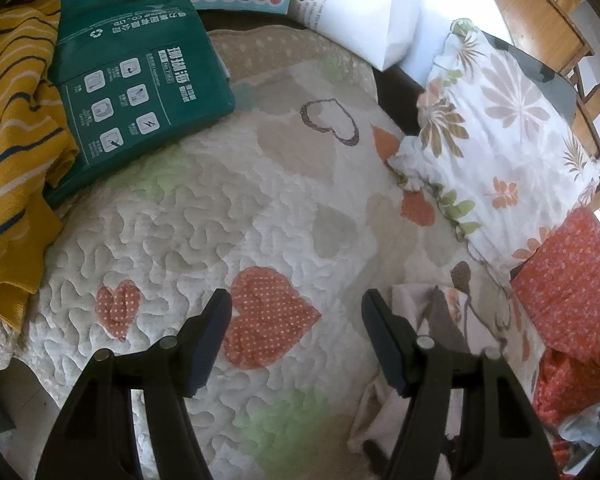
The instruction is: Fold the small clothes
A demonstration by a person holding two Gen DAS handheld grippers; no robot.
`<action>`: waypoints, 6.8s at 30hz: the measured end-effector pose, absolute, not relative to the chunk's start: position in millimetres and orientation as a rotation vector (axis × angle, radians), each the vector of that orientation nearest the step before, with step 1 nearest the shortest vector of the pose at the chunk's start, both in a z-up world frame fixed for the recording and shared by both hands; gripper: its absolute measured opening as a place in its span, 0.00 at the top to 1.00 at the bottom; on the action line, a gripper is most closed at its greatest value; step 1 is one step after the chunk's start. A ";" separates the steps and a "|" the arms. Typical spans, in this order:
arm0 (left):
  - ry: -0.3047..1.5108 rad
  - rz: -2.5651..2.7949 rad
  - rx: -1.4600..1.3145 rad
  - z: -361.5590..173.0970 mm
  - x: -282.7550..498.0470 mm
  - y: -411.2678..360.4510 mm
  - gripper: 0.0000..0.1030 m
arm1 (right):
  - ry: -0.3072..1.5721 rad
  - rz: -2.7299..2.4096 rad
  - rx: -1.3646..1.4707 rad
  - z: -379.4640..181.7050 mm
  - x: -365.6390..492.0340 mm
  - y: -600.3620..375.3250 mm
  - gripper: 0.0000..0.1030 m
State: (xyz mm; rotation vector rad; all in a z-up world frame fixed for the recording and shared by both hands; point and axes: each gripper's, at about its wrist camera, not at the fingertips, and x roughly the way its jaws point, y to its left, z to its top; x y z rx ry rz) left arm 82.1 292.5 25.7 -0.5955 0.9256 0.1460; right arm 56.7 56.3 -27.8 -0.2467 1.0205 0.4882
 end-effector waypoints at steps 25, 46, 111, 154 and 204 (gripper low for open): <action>0.984 0.088 -0.492 17.0 90.0 247.9 0.35 | 1.015 0.335 0.036 -18.8 63.0 -26.2 0.76; 1.292 -0.064 -0.281 -54.0 111.3 141.7 0.31 | 1.008 -0.338 0.376 -27.7 25.4 -334.1 0.62; 1.233 -0.415 -0.224 -30.6 74.6 -30.2 0.31 | 0.894 -0.214 0.464 -7.8 -51.4 -346.3 0.42; 1.229 -0.595 -0.066 -29.3 53.6 -83.5 0.46 | 1.065 -0.033 0.709 -55.5 14.1 -367.3 0.98; 0.404 -0.013 -0.064 93.6 -58.3 86.9 0.00 | 0.967 -0.077 0.084 -29.0 -16.0 -146.7 0.57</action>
